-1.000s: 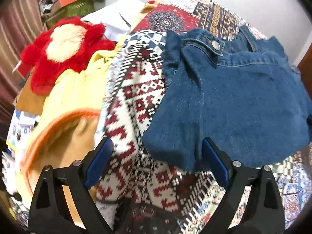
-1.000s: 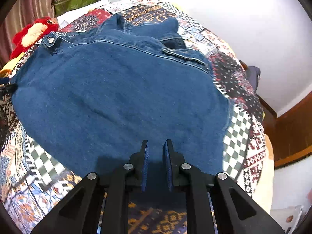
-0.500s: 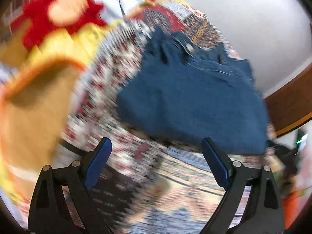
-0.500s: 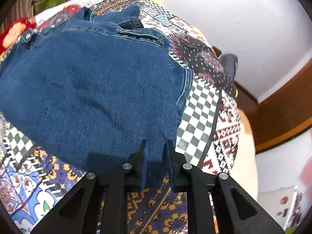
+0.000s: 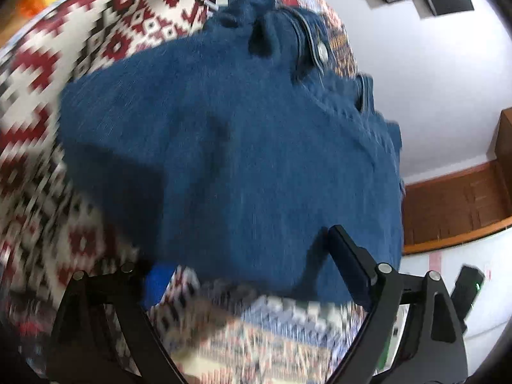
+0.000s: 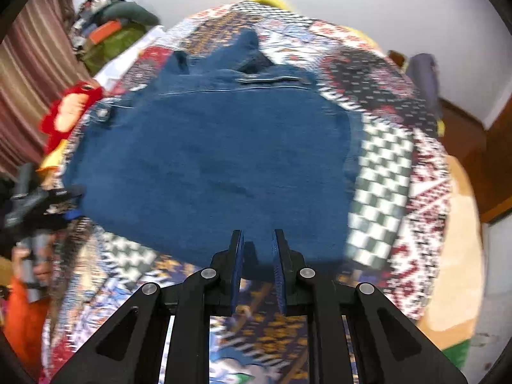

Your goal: Fold large clothes

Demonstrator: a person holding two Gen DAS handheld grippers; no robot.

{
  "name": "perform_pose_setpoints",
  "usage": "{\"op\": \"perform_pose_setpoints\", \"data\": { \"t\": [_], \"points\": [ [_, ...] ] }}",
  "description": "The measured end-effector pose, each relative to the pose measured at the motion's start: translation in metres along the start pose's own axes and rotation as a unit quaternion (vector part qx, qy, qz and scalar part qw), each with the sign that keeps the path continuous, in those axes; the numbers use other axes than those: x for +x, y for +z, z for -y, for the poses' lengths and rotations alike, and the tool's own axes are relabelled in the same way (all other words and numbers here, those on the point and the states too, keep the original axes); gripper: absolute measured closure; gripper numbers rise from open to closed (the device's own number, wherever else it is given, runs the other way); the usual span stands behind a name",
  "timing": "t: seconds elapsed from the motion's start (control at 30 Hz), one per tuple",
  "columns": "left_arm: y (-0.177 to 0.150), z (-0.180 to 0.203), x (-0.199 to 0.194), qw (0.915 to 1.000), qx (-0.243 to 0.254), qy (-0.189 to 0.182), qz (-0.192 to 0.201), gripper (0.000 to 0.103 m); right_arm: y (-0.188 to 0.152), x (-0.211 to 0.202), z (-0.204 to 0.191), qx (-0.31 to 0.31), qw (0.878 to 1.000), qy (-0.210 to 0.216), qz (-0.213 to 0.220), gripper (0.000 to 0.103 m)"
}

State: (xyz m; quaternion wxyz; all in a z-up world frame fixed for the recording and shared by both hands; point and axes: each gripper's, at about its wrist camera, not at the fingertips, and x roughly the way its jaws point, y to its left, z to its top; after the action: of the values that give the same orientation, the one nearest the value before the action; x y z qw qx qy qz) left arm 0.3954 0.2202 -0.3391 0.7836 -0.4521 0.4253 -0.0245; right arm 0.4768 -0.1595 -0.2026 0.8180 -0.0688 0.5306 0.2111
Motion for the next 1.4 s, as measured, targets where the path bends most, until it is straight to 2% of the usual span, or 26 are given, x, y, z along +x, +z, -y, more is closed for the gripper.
{"op": "perform_pose_setpoints", "data": {
  "t": [0.13,0.2,0.23,0.3,0.37,0.47,0.6,0.77,0.93,1.0,1.1,1.17,1.27,1.4],
  "points": [
    [0.017,0.004,0.016,0.9986,-0.013,0.017,0.049,0.018,0.006,0.010,-0.015,-0.016,1.000,0.006,-0.006,0.090],
    [0.024,0.009,0.021,0.9972,-0.010,0.033,0.066,0.032,0.009,0.014,-0.019,-0.014,1.000,0.010,-0.009,0.090],
    [0.026,0.012,0.022,0.9965,-0.006,0.041,0.073,0.036,0.010,0.015,-0.019,-0.013,1.000,0.013,-0.009,0.090],
    [0.027,0.016,0.017,0.9943,0.002,0.053,0.092,0.053,0.012,0.016,-0.022,-0.014,1.000,0.020,-0.012,0.090],
    [0.026,0.022,0.005,0.9920,0.020,0.058,0.110,0.064,0.012,0.016,-0.025,-0.019,1.000,0.021,-0.012,0.090],
    [0.025,0.041,-0.012,0.9887,0.049,0.064,0.126,0.071,0.014,0.015,-0.030,-0.024,0.999,0.018,-0.013,0.090],
    [0.026,0.063,-0.039,0.9856,0.072,0.048,0.145,0.074,0.021,0.015,-0.043,-0.018,0.999,0.049,-0.016,0.090],
    [0.012,0.106,-0.081,0.9681,0.135,0.062,0.202,0.074,0.032,0.011,-0.077,-0.029,0.994,0.106,-0.010,0.090],
    [0.006,0.112,-0.110,0.9593,0.135,0.079,0.235,0.074,0.043,0.026,-0.131,-0.069,0.986,0.151,-0.020,0.090],
    [0.006,0.109,-0.114,0.9570,0.137,0.094,0.238,0.074,0.046,0.041,-0.151,-0.087,0.983,0.161,-0.032,0.090],
    [0.002,0.104,-0.117,0.9541,0.144,0.116,0.235,0.074,0.045,0.076,-0.174,-0.102,0.979,0.157,-0.074,0.090],
    [0.001,0.101,-0.106,0.9547,0.158,0.133,0.214,0.074,0.042,0.102,-0.182,-0.102,0.978,0.153,-0.097,0.090],
    [-0.010,0.100,-0.095,0.9453,0.186,0.172,0.206,0.074,0.040,0.115,-0.181,-0.099,0.975,0.168,-0.103,0.090],
    [-0.014,0.108,-0.096,0.9451,0.189,0.160,0.213,0.074,0.040,0.112,-0.180,-0.117,0.973,0.170,-0.106,0.090]
  ]
}}
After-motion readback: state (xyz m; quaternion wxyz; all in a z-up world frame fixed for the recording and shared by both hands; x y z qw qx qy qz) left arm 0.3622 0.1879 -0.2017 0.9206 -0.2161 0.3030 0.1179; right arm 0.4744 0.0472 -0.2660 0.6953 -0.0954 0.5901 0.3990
